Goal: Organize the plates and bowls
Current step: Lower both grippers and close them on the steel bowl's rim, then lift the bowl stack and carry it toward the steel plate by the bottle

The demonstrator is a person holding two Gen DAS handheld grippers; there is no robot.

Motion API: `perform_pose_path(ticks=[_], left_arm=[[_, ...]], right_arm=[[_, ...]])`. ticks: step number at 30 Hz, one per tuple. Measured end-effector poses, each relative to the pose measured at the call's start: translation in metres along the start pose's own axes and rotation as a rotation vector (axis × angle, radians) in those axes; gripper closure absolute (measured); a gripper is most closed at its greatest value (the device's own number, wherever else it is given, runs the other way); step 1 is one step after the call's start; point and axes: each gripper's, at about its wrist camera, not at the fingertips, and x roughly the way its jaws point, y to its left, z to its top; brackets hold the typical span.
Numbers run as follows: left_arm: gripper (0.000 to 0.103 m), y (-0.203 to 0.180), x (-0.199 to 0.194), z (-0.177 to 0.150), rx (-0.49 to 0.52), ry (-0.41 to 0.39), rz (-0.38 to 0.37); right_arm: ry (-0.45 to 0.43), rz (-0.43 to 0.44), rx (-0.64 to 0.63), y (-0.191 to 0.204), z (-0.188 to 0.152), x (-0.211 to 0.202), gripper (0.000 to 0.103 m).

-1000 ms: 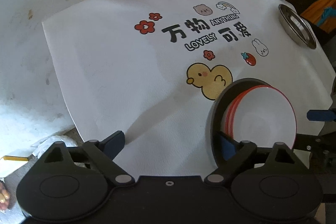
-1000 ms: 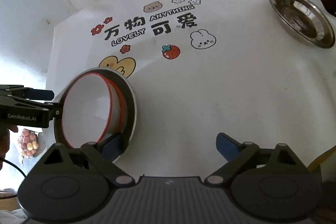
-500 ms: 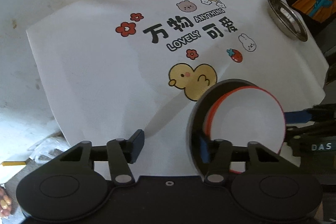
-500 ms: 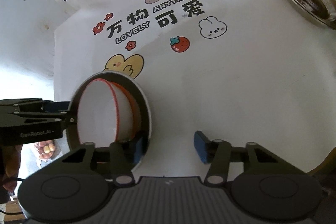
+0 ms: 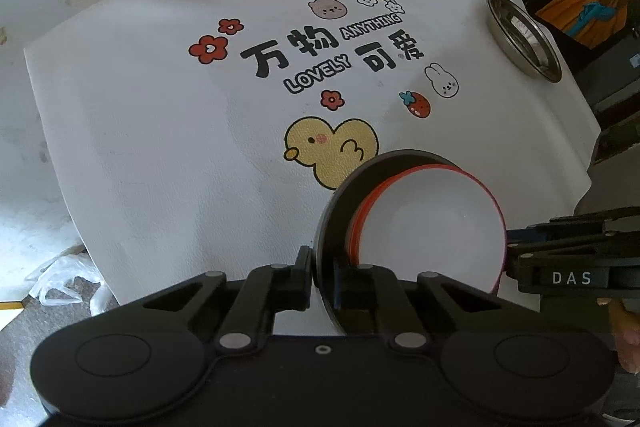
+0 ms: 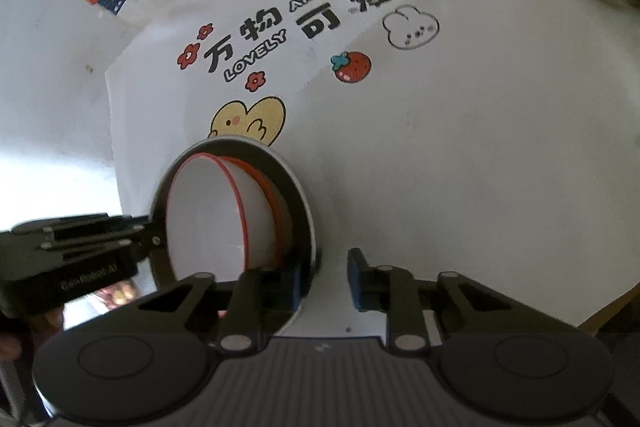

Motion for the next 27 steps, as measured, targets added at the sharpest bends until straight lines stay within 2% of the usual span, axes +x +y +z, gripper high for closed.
perform_pose_path(ticks=[5, 13, 27], left_arm=[[0.094, 0.001, 0.0, 0.001, -0.005, 0.01, 0.0], [0.094, 0.0, 0.001, 0.001, -0.032, 0.009, 0.013], [0.094, -0.008, 0.001, 0.001, -0.002, 0.008, 0.044]], right_arm=[[-0.001, 0.003, 0.015, 0.003, -0.001, 0.001, 0.09], [-0.011, 0.003, 0.025, 0.006, -0.003, 0.001, 0.091], [0.005, 0.027, 0.071, -0.002, -0.001, -0.001, 0.091]])
